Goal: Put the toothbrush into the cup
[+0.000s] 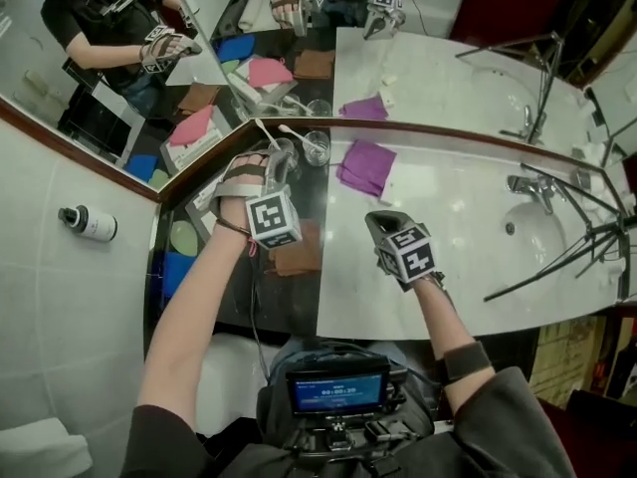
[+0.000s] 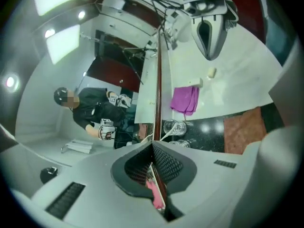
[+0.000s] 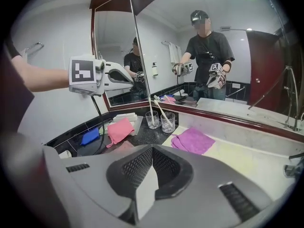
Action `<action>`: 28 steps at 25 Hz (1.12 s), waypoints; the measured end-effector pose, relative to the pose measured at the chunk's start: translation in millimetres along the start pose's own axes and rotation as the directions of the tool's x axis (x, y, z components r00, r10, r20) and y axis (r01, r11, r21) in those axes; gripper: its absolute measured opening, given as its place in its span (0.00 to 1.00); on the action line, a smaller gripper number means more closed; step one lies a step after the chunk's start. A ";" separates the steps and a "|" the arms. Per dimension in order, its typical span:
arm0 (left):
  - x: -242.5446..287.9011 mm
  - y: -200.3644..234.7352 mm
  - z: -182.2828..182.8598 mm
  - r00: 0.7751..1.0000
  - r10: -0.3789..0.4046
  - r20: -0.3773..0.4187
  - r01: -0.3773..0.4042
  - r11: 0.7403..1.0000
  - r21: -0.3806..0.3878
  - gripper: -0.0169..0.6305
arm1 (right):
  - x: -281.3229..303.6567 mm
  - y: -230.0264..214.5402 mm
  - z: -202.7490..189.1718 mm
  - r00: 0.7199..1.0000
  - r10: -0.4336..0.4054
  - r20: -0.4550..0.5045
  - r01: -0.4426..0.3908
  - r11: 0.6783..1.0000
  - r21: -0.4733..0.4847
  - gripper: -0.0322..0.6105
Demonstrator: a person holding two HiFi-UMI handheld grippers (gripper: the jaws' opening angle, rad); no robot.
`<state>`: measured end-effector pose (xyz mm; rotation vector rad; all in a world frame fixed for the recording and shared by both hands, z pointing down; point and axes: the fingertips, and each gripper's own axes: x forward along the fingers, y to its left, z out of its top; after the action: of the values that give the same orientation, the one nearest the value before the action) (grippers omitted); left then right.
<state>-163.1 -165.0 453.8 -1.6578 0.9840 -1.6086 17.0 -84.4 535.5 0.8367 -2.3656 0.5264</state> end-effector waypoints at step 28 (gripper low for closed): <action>-128.1 -50.2 -1.0 0.953 0.155 0.262 0.209 0.294 -0.933 0.03 | -102.9 -68.1 -35.8 0.990 -0.085 0.109 0.077 0.994 0.073 0.06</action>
<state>-157.1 -30.0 427.8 -2.5844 1.9818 -0.5598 142.1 -69.6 509.8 1.0129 -2.4143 0.5426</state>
